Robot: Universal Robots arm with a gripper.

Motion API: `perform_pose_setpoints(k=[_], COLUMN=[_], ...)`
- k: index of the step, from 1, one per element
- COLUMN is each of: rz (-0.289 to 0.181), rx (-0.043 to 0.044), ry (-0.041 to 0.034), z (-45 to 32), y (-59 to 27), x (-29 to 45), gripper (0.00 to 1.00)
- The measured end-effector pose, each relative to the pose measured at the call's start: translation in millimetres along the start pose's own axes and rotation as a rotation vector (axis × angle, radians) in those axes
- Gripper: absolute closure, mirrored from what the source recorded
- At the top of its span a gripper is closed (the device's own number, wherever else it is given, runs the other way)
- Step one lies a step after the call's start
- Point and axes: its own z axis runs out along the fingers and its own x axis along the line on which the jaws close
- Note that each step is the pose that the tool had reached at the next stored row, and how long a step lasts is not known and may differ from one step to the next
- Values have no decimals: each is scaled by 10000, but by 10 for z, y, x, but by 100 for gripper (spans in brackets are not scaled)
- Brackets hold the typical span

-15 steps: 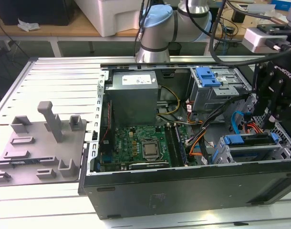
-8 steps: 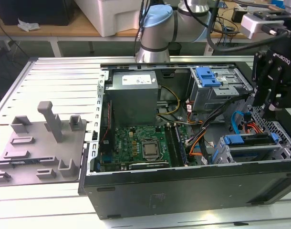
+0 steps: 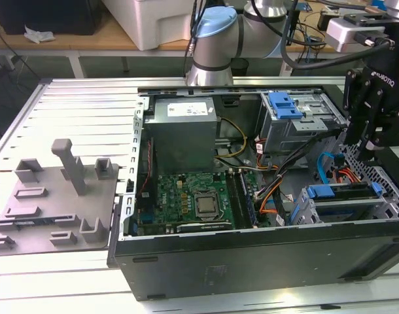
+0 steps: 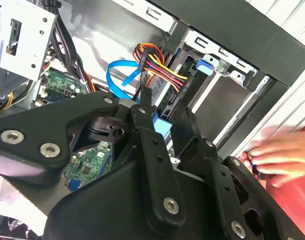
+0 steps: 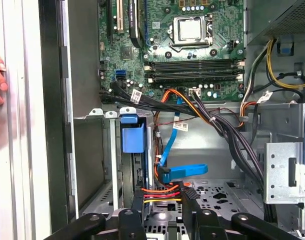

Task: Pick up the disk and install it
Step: 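Insert the second disk wire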

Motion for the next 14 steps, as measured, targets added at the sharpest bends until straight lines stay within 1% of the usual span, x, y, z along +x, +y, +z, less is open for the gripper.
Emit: perform_pose_setpoints(k=[10, 12, 14], rz=[18, 34, 32], rx=[-7, -94, -139], ry=[2, 2, 30], z=[10, 15, 14], y=[4, 3, 4], x=[-1, -2, -1], gripper=[56, 56, 56])
